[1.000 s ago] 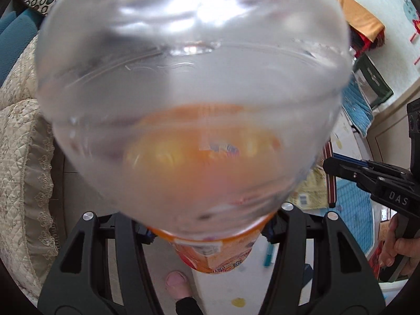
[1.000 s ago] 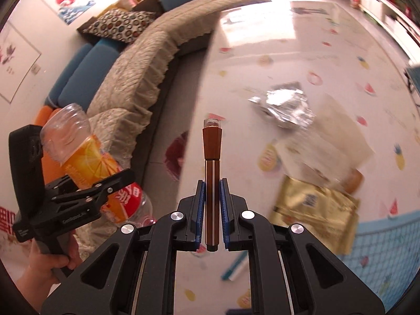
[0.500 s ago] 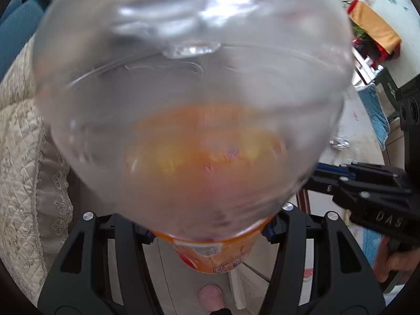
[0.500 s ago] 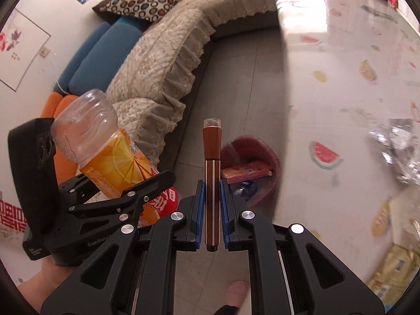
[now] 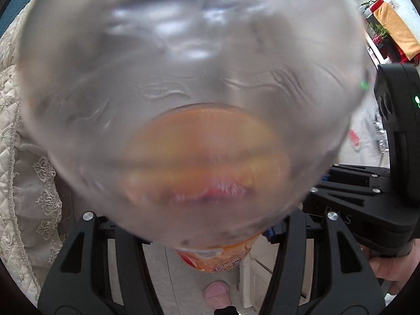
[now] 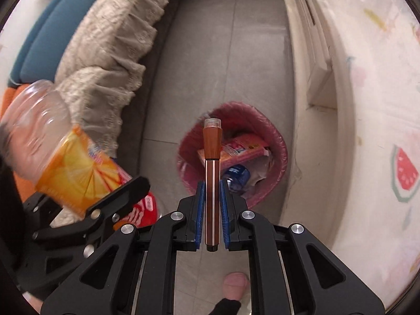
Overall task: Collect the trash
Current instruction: 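Open both tools to drop the orange bottle and marker into the wastebasket, then return both tools to the table above the eraser and markers, then grasp the dark blue eraser with the right tool while the left tool grasps two markers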
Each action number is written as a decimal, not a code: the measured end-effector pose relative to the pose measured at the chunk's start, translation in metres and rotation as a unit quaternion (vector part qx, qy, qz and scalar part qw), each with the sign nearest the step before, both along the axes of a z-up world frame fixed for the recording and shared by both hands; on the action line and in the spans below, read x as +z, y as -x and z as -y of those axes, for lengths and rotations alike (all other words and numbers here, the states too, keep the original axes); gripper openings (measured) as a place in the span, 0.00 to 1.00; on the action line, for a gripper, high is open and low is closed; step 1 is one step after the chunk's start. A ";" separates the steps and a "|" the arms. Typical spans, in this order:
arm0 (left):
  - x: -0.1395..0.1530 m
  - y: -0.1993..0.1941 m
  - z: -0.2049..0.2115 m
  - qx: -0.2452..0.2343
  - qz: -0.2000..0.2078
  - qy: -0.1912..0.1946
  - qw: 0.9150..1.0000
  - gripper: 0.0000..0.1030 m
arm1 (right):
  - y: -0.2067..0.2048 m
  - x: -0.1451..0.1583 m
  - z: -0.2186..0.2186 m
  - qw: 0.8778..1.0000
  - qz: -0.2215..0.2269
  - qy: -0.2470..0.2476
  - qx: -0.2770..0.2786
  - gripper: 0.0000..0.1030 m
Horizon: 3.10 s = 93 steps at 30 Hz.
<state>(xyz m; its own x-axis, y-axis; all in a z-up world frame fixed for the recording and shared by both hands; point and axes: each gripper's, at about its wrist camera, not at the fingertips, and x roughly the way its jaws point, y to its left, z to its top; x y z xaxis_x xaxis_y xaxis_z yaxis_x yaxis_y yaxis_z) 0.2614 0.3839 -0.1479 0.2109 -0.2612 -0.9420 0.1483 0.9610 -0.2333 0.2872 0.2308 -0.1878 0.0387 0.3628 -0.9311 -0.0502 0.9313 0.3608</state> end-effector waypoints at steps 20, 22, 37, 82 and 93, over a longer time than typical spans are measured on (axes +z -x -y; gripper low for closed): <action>-0.039 -0.022 0.035 -0.015 -0.059 -0.013 0.998 0.66 | -0.021 -0.030 0.004 0.999 0.012 0.021 -0.031 0.45; -0.036 -0.020 0.038 -0.017 -0.053 -0.018 0.998 0.67 | -0.023 -0.023 0.008 0.999 0.015 0.014 -0.031 0.45; -0.005 0.017 0.004 -0.004 0.008 -0.021 1.000 0.68 | 0.009 0.040 0.028 0.997 0.036 -0.060 -0.010 0.47; 0.064 0.243 0.359 -0.182 -0.016 -0.018 0.983 0.93 | 0.393 0.088 0.372 0.998 0.039 -0.043 0.013 0.74; 0.009 0.253 0.337 -0.176 -0.029 -0.036 0.983 0.93 | 0.421 0.063 0.289 0.949 0.103 0.007 0.298 0.76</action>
